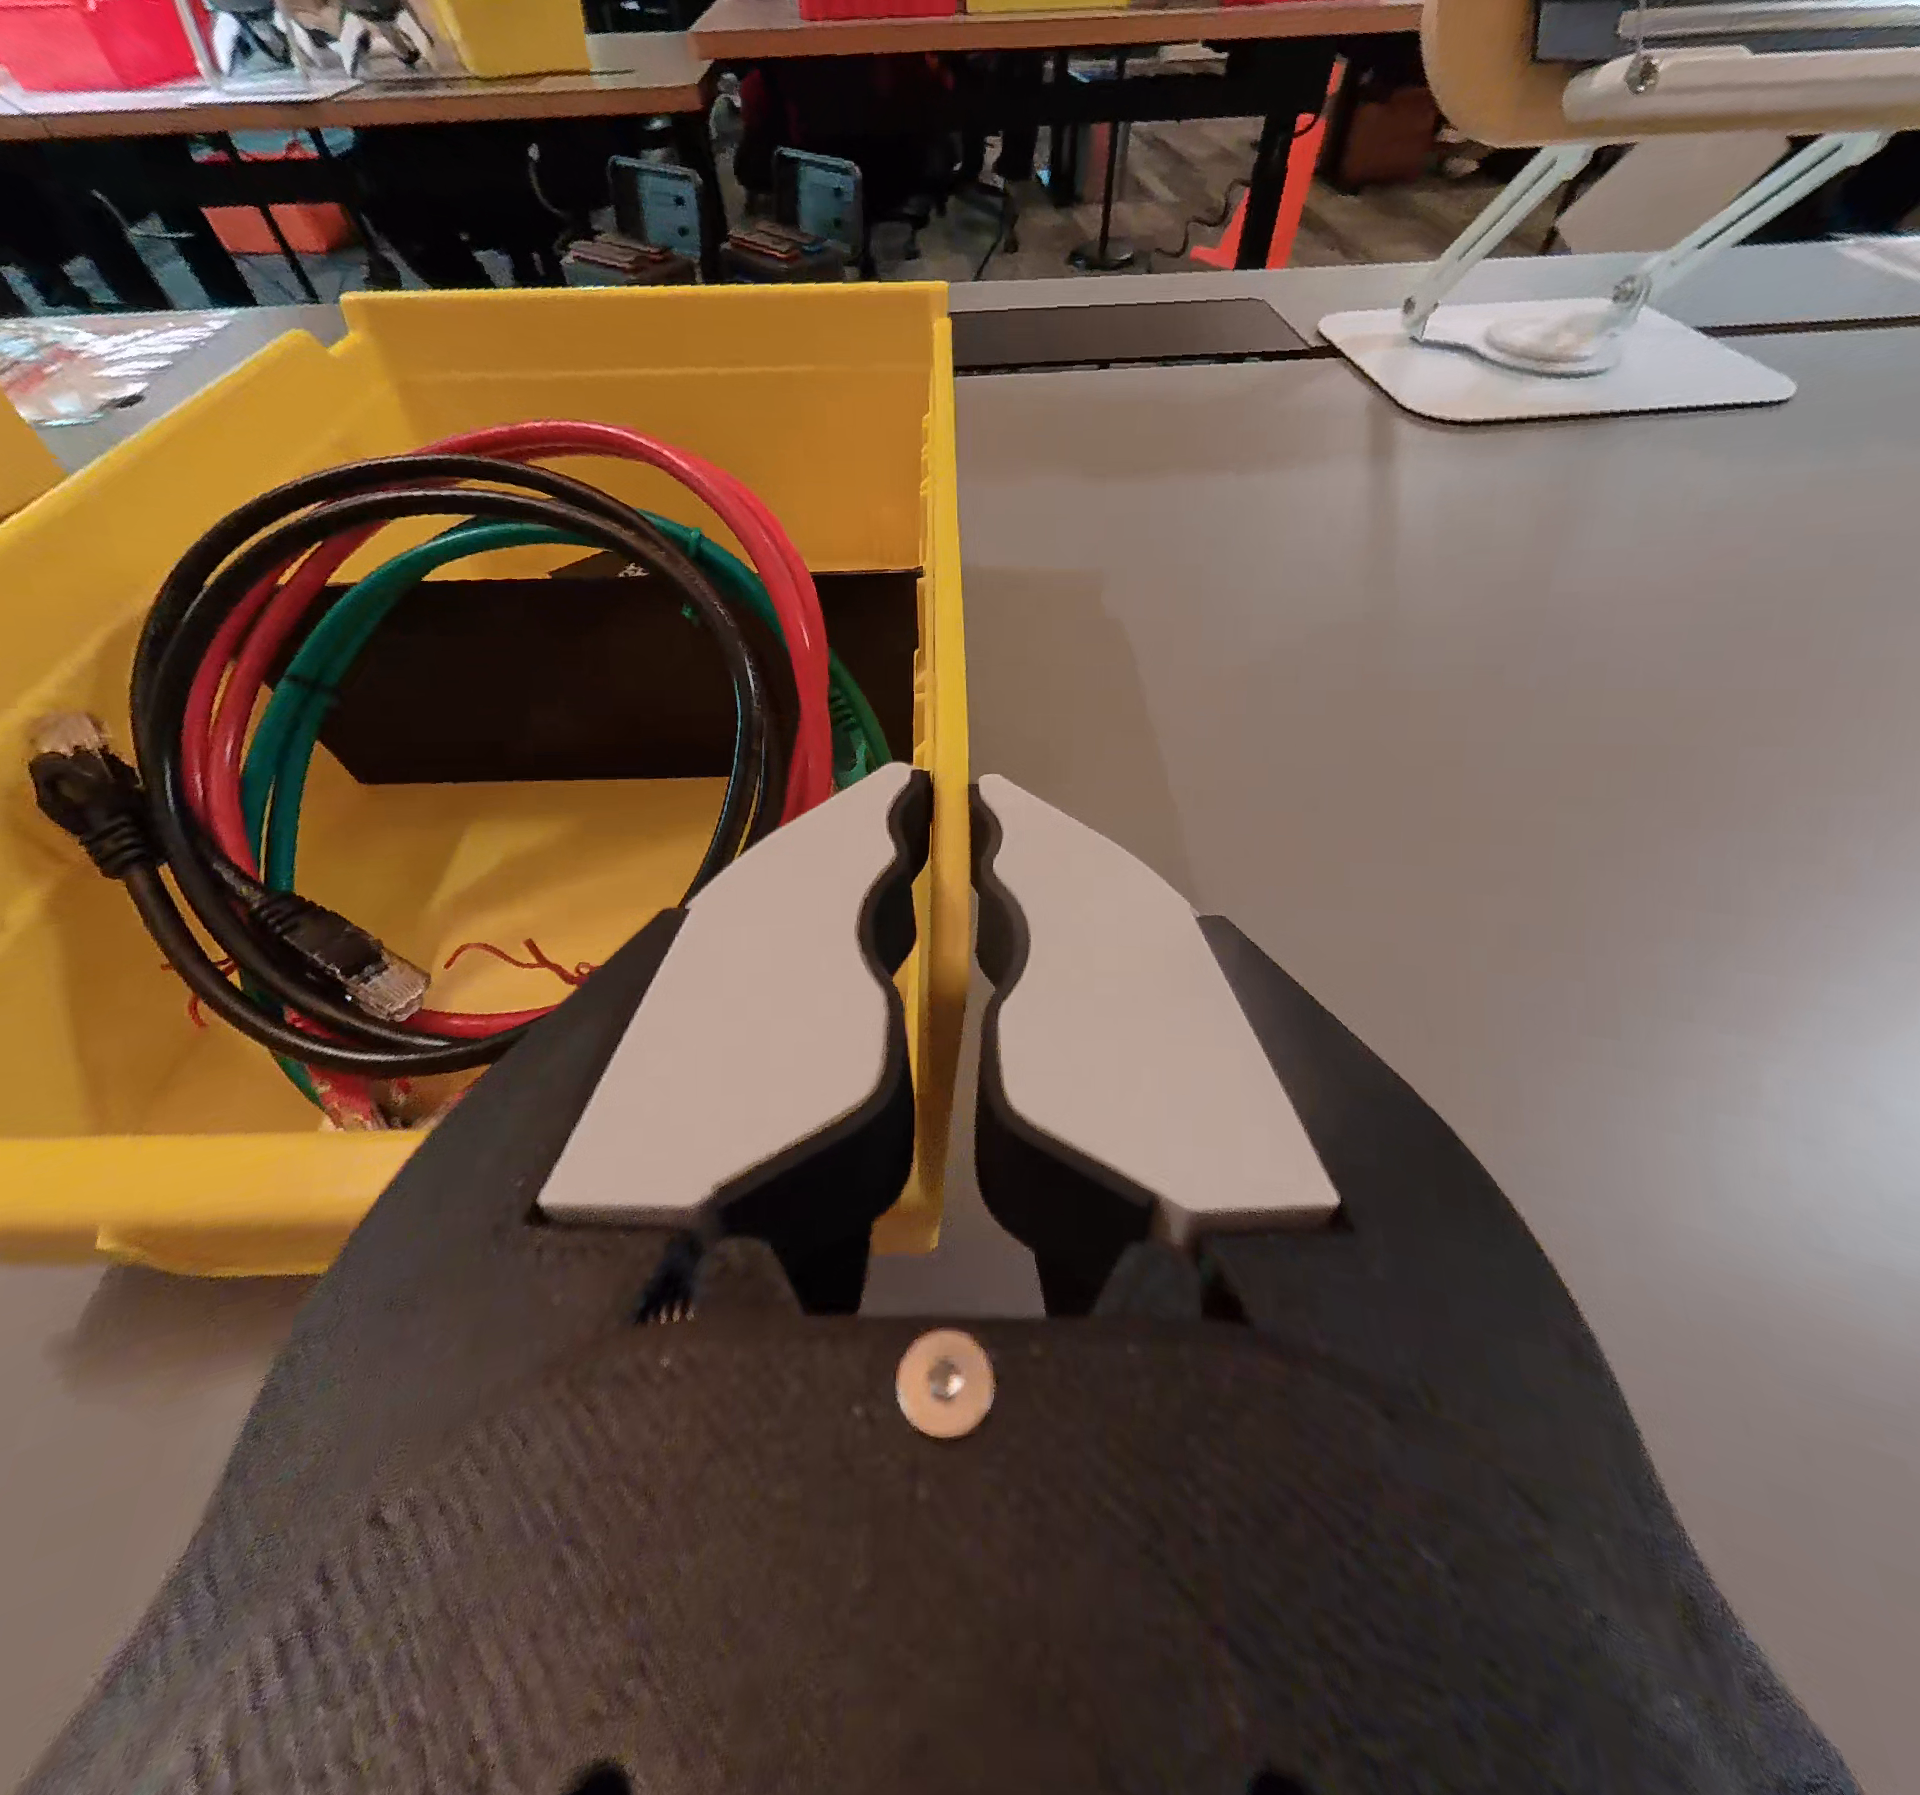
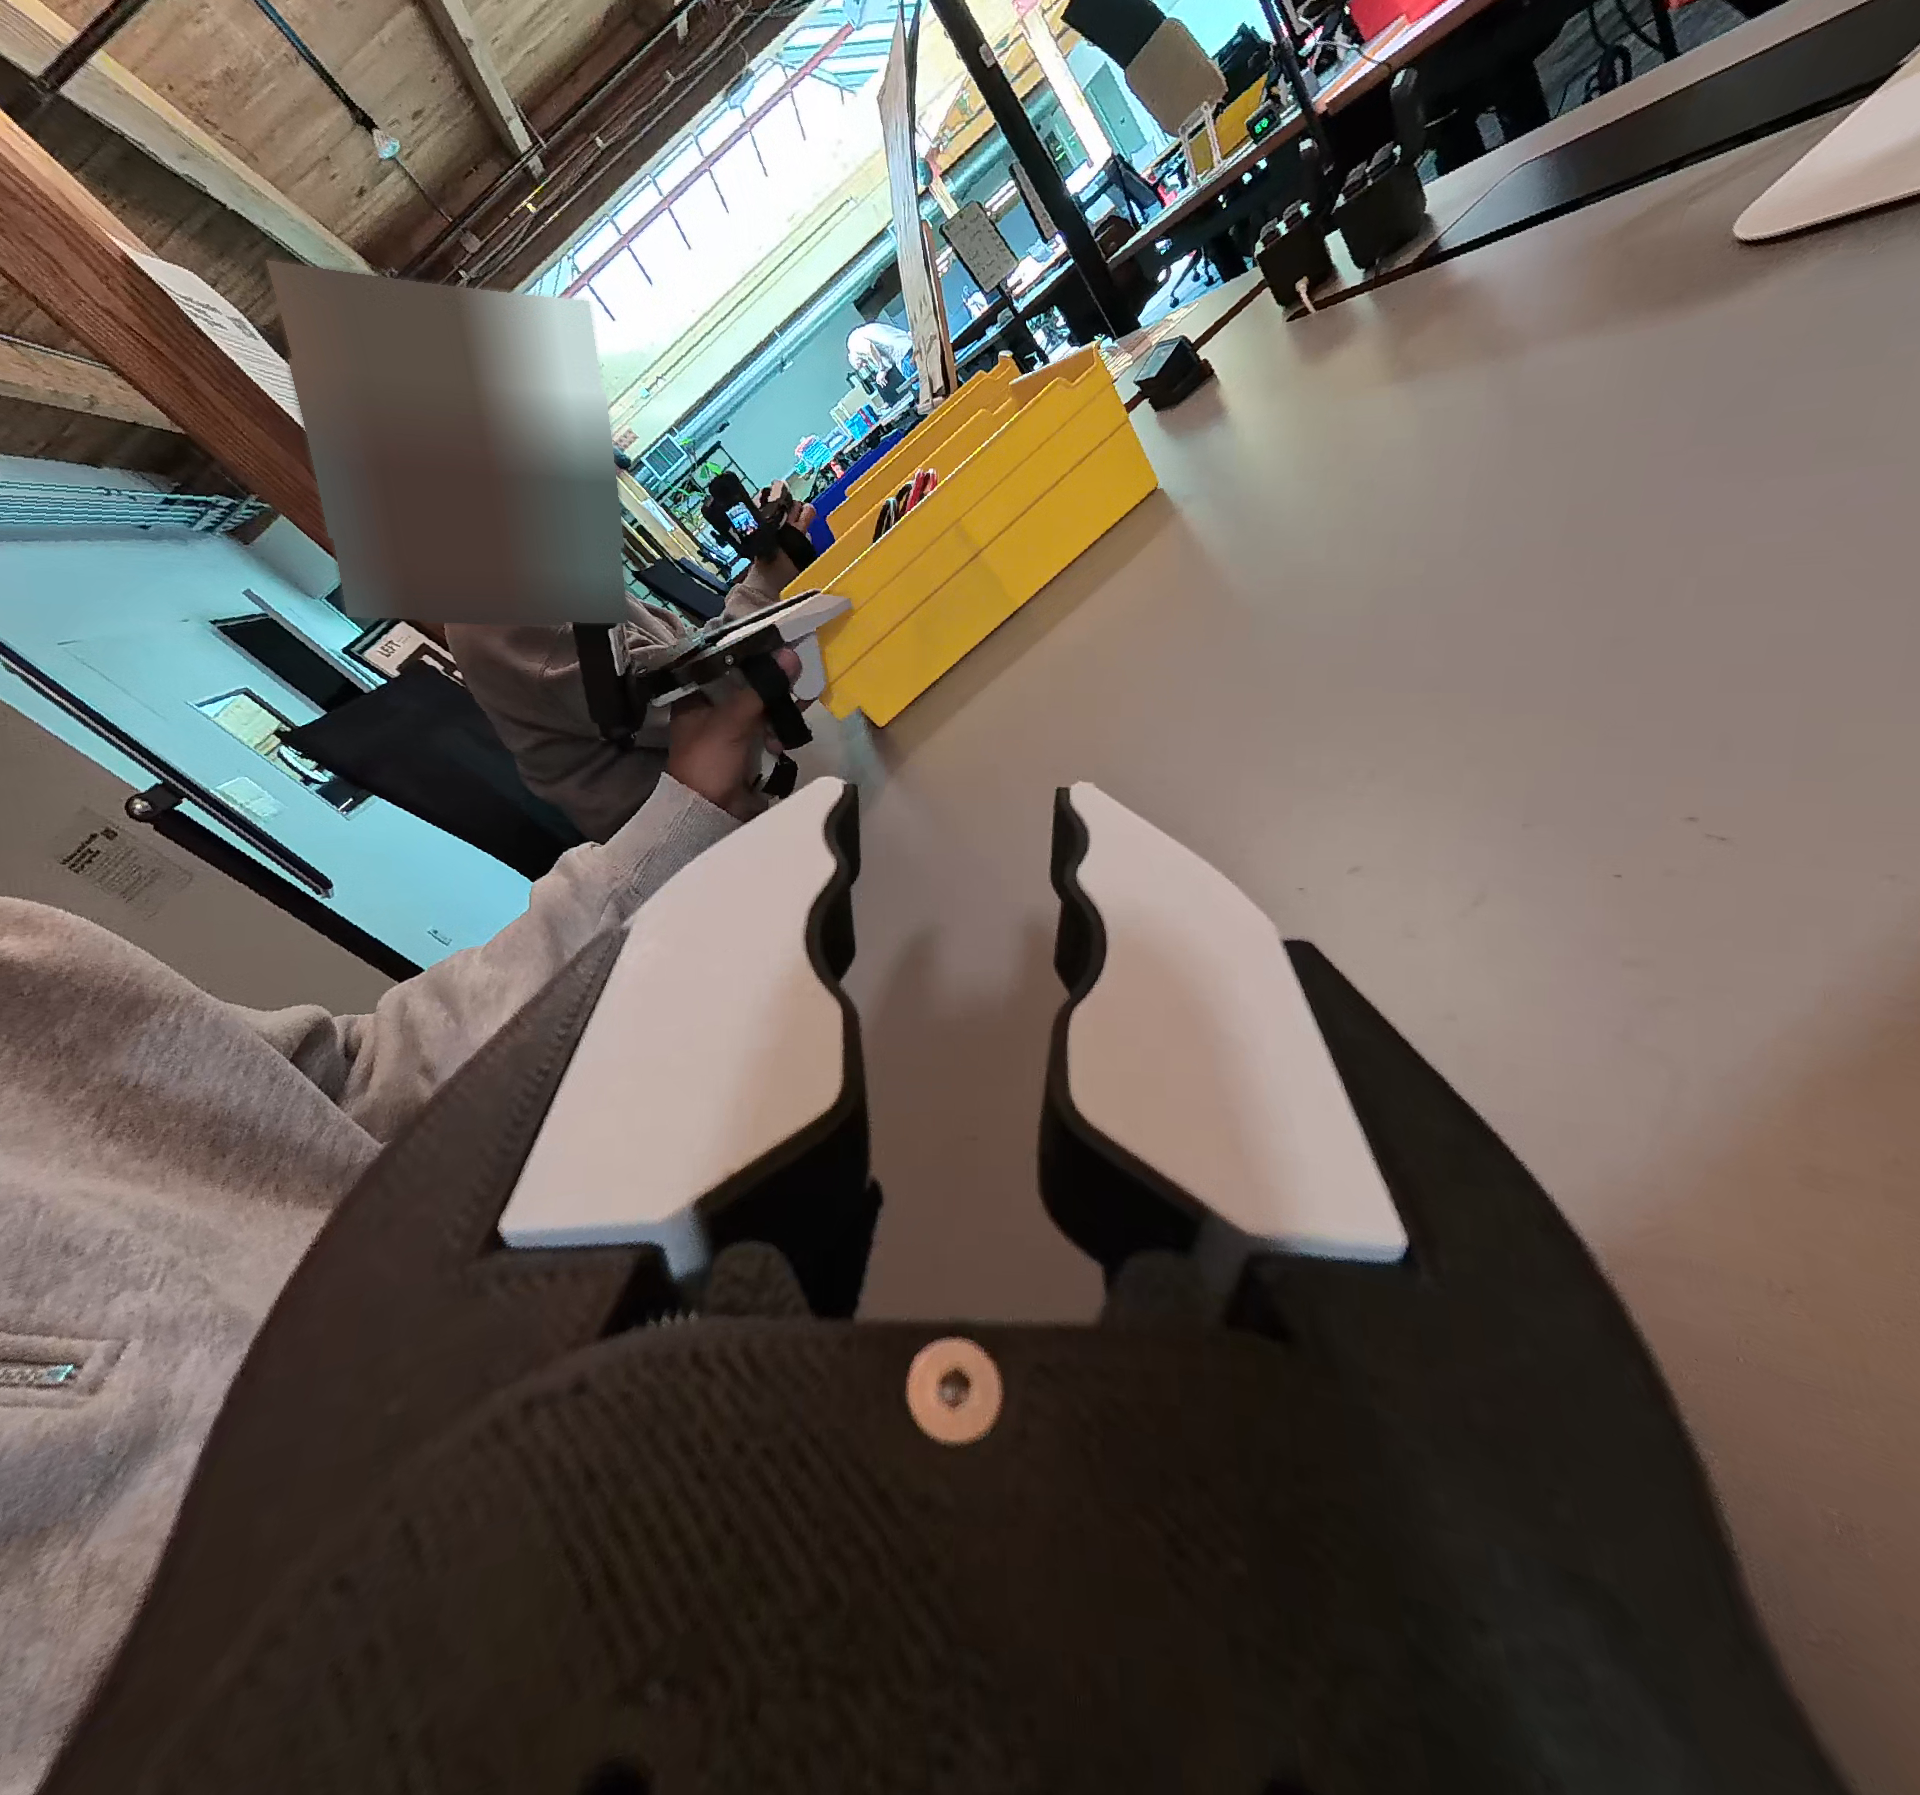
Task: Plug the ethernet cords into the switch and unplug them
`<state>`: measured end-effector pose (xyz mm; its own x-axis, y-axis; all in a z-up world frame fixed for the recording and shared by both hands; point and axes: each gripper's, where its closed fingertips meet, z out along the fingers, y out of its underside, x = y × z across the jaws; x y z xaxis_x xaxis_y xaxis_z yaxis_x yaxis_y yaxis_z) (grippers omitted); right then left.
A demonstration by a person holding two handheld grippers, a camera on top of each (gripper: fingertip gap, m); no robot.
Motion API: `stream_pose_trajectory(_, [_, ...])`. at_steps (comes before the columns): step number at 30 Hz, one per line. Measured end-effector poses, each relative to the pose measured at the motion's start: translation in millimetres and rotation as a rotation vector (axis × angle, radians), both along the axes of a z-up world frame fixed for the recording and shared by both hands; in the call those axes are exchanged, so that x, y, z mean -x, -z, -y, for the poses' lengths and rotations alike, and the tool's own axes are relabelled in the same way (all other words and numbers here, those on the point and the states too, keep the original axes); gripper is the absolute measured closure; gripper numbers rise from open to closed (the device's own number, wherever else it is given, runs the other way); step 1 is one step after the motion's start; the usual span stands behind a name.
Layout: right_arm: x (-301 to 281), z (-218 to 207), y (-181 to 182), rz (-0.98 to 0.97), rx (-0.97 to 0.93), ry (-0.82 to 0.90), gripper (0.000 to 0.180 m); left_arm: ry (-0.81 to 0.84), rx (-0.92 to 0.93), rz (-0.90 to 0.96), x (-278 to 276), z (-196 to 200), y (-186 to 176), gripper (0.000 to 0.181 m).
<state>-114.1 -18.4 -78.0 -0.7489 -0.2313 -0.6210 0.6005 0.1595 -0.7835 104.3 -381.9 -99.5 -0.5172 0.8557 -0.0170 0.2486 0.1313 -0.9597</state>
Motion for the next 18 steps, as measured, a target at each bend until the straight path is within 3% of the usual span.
stream_pose_trajectory(12, [14, -3, 2, 0.037, -0.005, 0.031, 0.144, 0.080, 0.010, 0.024, 22, -37, -2, 0.165])
stream_pose_trajectory(16, [17, -5, 1, 0.074, 0.008, 0.032, 0.145, 0.068, 0.239, -0.287, 8, -53, -78, 0.162])
stream_pose_trajectory(18, [16, -6, 1, 0.072, 0.007, 0.029, 0.145, 0.038, 0.336, -0.343, -1, -55, -112, 0.157])
